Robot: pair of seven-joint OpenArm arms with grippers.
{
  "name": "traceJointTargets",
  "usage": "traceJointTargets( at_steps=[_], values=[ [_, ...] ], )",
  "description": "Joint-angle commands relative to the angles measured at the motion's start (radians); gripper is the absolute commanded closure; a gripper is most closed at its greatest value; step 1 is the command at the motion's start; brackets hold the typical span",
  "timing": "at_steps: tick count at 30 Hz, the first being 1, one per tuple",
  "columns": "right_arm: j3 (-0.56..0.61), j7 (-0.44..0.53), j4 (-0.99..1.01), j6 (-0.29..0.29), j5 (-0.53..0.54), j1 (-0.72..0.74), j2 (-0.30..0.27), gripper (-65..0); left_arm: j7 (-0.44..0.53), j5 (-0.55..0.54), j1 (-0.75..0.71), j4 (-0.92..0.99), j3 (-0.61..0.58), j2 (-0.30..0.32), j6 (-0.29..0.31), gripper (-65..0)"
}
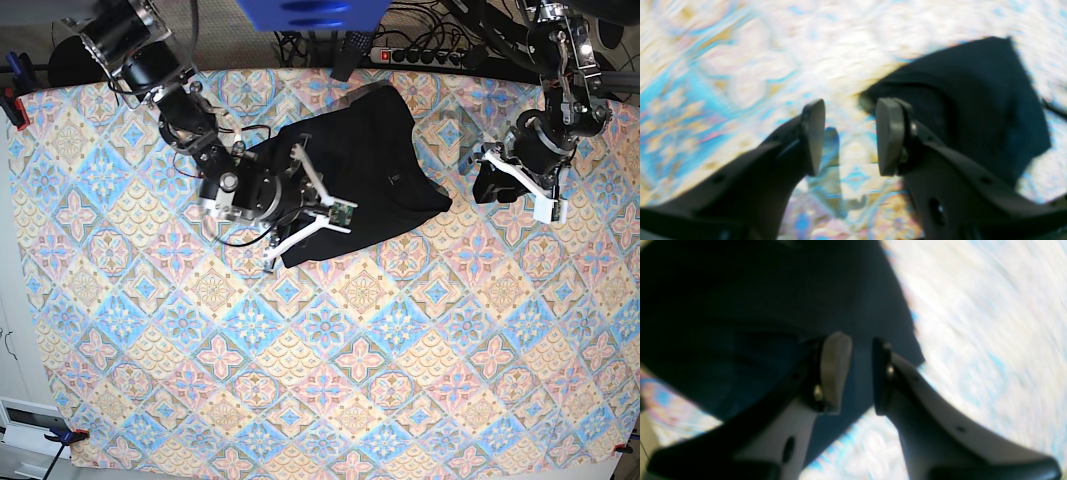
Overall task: Fold the T-shirt properly
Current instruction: 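Press the folded end flat with the right gripper and bring the left gripper in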
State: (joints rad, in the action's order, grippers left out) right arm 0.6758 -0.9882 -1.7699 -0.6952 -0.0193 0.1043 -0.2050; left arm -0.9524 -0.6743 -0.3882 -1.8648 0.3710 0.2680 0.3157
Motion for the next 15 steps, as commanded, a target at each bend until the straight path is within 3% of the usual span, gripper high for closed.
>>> traceJointTargets(
  at_steps=[1, 3, 8, 11, 15],
  values=[
    [-0.023, 0.041, -0.022, -0.003, 0.020, 0.005, 0.008, -14.5, 0.009, -0.003, -0.013, -0.023, -0.010, 0.012, 0.003, -23.6],
    [-0.080, 0.071, -0.018, -0.003, 0.020, 0.004, 0.012, -14.5, 0.009, 0.000, -0.031, -0.055, -0.059, 0.030, 0.003, -23.6],
    [-0.176, 0.133, 0.054, -0.003, 0.022, 0.013, 0.012, -14.2, 0.009, 0.000, -0.071, -0.160, -0.261, 0.147, 0.003, -23.5],
    [-0.204, 0.160, 0.143, -0.003, 0.018, 0.013, 0.012, -10.1, 0.014, 0.003, -0.061, -0.160, -0.369, 0.198, 0.003, -23.5],
    [-0.224, 0.191, 0.207, -0.003, 0.017, 0.042, 0.016, -4.0, 0.013, 0.003, -0.038, -0.161, -0.465, 0.211, 0.003, -21.5]
  ],
)
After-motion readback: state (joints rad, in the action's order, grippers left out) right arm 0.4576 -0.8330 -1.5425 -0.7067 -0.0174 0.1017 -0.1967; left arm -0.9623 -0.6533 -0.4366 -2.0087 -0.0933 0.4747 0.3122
